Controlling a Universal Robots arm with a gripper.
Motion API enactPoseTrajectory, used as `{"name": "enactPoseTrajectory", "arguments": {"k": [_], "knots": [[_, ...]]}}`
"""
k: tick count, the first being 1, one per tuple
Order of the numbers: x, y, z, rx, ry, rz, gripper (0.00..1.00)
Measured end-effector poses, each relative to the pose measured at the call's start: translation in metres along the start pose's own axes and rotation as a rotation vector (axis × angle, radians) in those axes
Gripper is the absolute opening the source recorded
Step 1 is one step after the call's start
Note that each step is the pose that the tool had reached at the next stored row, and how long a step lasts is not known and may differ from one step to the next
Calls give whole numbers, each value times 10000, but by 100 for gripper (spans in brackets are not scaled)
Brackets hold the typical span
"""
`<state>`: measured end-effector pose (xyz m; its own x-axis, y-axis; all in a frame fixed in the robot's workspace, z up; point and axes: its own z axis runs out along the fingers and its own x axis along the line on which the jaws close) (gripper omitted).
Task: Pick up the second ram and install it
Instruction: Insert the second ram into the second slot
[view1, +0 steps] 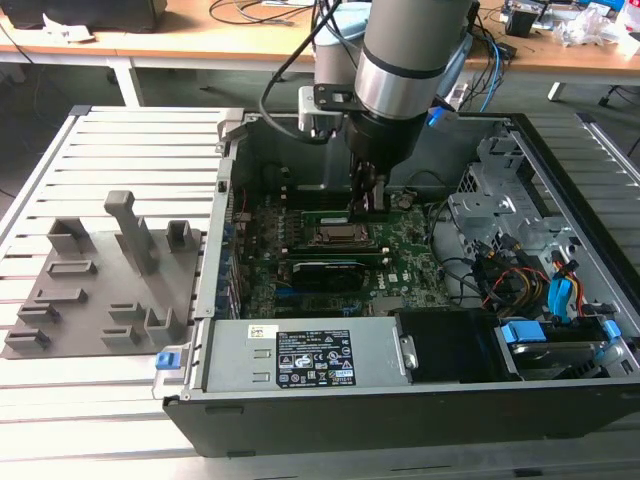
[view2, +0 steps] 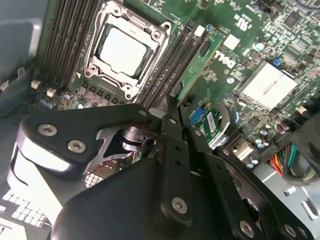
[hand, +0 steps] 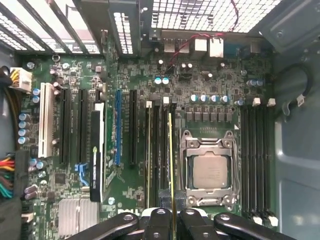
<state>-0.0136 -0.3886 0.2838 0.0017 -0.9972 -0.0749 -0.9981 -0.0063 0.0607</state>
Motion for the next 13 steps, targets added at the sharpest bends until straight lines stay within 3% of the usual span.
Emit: {"name": "enactPoseTrajectory", "arguments": {"k": [10,13], "knots": [[8,-3,181,0,0,0,14],[5,-4,204,0,0,-1,14]]}}
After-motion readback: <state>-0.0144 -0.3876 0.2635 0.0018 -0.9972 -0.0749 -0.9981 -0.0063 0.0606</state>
